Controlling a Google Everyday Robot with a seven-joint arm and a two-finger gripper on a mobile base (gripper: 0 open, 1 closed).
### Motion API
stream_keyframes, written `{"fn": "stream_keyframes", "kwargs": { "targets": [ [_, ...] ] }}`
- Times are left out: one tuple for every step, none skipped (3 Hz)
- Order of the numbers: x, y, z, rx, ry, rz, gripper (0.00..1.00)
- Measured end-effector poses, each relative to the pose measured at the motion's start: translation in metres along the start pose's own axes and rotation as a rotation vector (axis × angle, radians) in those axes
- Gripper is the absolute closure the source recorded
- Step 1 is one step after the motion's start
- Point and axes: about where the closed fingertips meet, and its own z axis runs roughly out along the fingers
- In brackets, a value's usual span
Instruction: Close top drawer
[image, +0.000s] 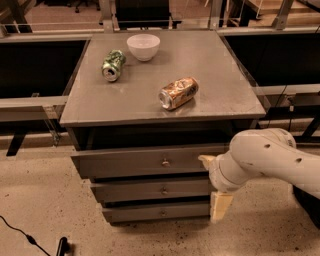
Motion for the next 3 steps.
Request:
{"fn": "stream_keyframes", "kwargs": {
  "targets": [
    [0.004, -0.007, -0.003, -0.031, -0.006, 0.033, 0.18],
    [0.012, -0.028, -0.005, -0.044, -0.031, 0.072, 0.42],
    [0.022, -0.045, -0.001, -0.027, -0.033, 0.106, 0.64]
  ]
}}
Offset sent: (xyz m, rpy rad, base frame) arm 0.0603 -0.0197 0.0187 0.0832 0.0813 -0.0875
